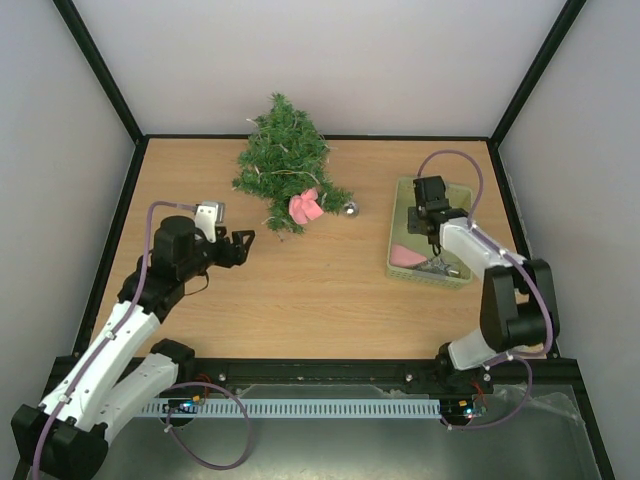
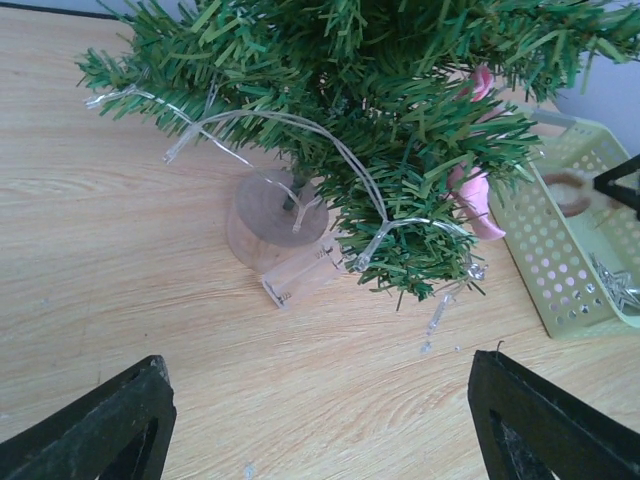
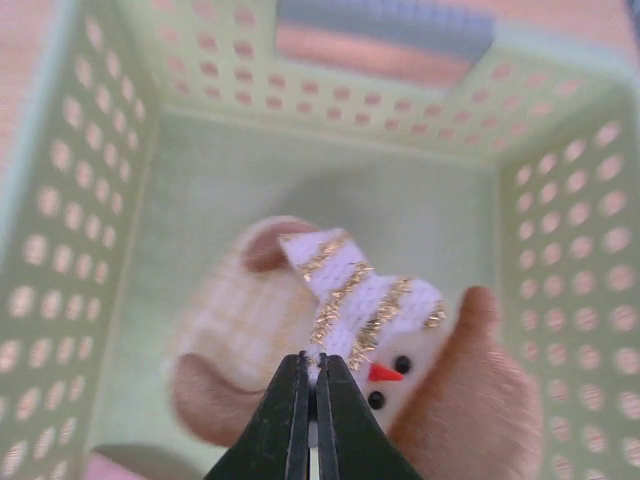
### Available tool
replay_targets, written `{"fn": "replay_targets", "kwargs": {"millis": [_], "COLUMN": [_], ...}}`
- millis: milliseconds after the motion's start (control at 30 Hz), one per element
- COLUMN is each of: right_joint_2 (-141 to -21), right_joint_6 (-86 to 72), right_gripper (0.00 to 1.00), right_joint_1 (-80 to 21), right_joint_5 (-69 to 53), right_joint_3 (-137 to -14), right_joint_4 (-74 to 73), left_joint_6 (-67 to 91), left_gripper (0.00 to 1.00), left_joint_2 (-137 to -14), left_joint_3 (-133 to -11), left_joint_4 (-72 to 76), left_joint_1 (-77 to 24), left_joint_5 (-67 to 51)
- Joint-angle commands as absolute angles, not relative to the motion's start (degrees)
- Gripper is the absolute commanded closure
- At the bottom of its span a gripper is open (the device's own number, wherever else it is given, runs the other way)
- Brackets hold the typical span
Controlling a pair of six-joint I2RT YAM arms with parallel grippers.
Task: Decorate the small christmas tree
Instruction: Pick up the Christmas tree at the center of the board.
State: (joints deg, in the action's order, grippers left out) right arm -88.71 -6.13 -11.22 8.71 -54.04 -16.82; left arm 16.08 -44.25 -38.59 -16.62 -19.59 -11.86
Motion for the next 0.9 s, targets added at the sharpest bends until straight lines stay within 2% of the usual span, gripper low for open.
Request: {"fn": "replay_targets", "kwargs": {"millis": [0, 233, 467, 633, 733, 867], "right_joint_2": [-81.8, -72.5, -61.6, -56.7, -54.7, -51.0], "right_joint_6": [-3.4, 1.1, 10.8, 13.1, 17.9, 22.0], "right_gripper": [0.98, 0.98, 0.98, 0.98, 0.98, 0.98], "right_joint_1": [-14.1, -21.9, -31.0, -36.2, -40.6, -46.7], "right_joint_5": [13.0, 14.4, 2.4, -5.1, -11.3, -13.2], "right_joint_3": [-55.6, -61.6, -60.8, -61.7, -61.4, -57.4], "right_joint_4": [-18.3, -22.5, -22.5, -26.6, -30.1, -26.5], "left_joint_6": [18.8, 18.0, 17.4, 12.7, 11.3, 13.8], "left_gripper": [0.20, 0.27, 0.33, 0.35, 0.35, 0.36], "left_joint_2": [-45.2, -45.4, -46.1, -45.3, -44.4, -46.6], "left_joint_3": [-41.2, -47.2, -54.5, -56.2, -56.0, -57.7], "left_joint_4": [-17.9, -22.0, -25.0, -21.5, -19.3, -17.2], "left_joint_1": [-19.3, -19.4, -19.3, -19.5, -19.6, -19.7], "left_joint_5": [-10.6, -14.5, -17.1, -29.3, -31.0, -38.8]}}
